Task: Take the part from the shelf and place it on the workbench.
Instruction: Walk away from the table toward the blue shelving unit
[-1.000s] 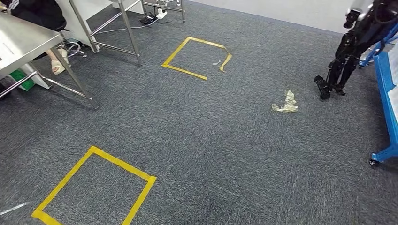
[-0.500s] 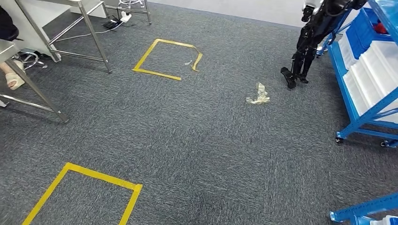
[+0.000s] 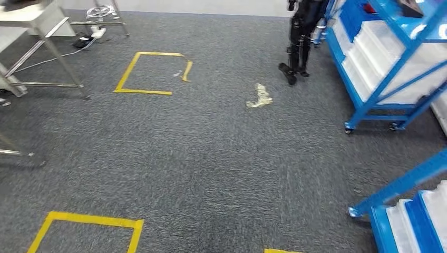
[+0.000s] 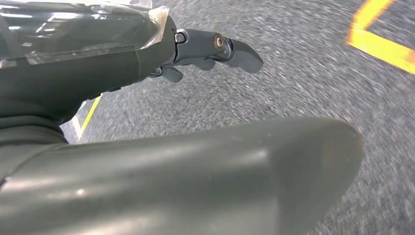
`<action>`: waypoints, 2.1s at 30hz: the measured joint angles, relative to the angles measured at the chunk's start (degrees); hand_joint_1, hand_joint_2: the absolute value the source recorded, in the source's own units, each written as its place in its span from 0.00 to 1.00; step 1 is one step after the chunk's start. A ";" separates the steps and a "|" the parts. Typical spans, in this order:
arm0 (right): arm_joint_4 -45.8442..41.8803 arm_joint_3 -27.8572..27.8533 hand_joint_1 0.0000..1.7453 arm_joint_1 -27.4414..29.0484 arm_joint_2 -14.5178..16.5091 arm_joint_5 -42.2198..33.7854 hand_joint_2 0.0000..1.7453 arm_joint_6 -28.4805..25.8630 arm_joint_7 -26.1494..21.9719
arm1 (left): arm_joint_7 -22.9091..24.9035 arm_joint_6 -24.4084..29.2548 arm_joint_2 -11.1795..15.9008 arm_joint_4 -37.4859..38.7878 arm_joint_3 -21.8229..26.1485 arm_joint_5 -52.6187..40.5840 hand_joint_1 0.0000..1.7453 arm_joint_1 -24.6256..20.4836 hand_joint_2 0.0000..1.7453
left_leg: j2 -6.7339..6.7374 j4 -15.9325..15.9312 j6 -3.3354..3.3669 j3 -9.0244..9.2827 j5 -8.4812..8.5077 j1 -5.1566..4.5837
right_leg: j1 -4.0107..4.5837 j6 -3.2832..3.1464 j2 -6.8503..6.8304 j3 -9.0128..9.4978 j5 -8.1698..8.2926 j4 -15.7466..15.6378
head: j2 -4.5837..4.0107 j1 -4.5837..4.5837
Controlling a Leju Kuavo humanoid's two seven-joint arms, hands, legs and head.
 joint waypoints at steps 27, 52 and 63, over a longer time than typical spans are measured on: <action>0.03 -0.16 0.00 0.34 0.11 -0.49 0.00 -0.54 -0.57 | -1.02 -0.66 0.01 0.00 0.44 0.41 0.00 0.07 0.00 | 4.60 -5.84 1.19 2.37 3.94 -0.94 | 1.15 1.05 -2.61 -0.39 -0.29 0.25 | 0.00 0.12; 0.03 -0.92 0.00 1.20 0.10 -0.09 0.00 -0.75 -1.06 | -1.00 -0.60 0.13 0.00 0.37 -0.23 0.00 0.48 0.00 | 1.48 -5.43 3.12 1.00 4.76 -0.65 | 0.61 2.40 -0.18 -5.57 -3.79 9.97 | 0.00 0.44; 0.03 -0.96 0.00 0.80 -0.27 1.27 0.00 -0.92 -0.58 | -1.00 -0.62 0.17 0.00 0.31 -0.18 0.00 0.52 0.00 | -1.92 6.99 0.44 -3.21 -3.19 -0.49 | 0.72 -0.96 0.72 0.23 -0.24 -0.19 | 0.00 -0.41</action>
